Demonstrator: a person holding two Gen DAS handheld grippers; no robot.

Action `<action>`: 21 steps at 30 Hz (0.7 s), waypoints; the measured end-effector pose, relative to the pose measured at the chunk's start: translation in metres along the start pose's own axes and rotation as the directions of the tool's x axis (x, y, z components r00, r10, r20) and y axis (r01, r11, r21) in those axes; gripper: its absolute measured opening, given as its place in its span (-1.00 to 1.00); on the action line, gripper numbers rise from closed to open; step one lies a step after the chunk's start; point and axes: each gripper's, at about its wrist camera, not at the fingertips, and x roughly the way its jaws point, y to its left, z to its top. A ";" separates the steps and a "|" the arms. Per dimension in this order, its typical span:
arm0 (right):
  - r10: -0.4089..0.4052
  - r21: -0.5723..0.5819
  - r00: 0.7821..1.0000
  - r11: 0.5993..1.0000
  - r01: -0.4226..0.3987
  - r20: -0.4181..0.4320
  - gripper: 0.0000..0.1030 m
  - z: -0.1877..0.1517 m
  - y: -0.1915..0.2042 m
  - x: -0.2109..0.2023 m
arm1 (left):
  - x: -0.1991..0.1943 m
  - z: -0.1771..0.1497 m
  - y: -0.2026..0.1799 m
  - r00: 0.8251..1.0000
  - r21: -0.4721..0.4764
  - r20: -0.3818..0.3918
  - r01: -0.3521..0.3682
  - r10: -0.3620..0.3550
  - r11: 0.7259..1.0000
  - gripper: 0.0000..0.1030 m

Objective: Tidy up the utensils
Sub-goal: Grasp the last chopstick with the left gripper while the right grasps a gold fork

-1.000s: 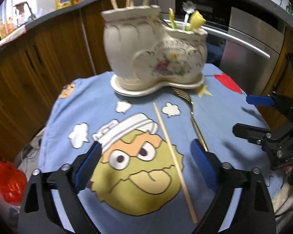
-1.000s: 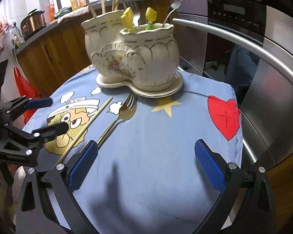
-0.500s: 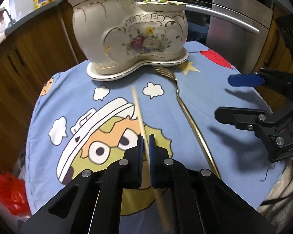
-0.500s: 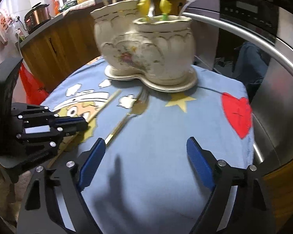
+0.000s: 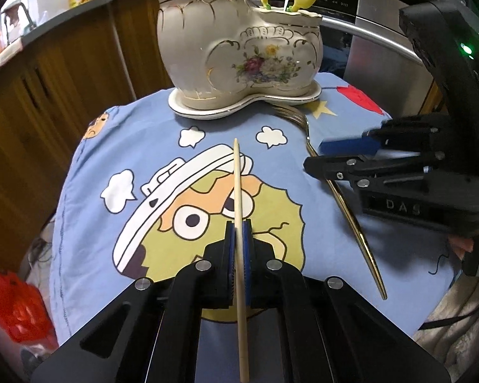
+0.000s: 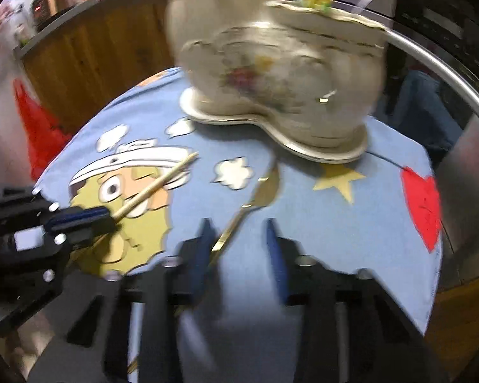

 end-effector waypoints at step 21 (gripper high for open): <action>0.043 -0.013 0.998 0.999 -0.044 -0.050 -0.89 -0.026 -0.018 -0.019 | 0.006 0.001 -0.010 0.998 0.016 -0.029 -0.050 0.050 0.999 -0.88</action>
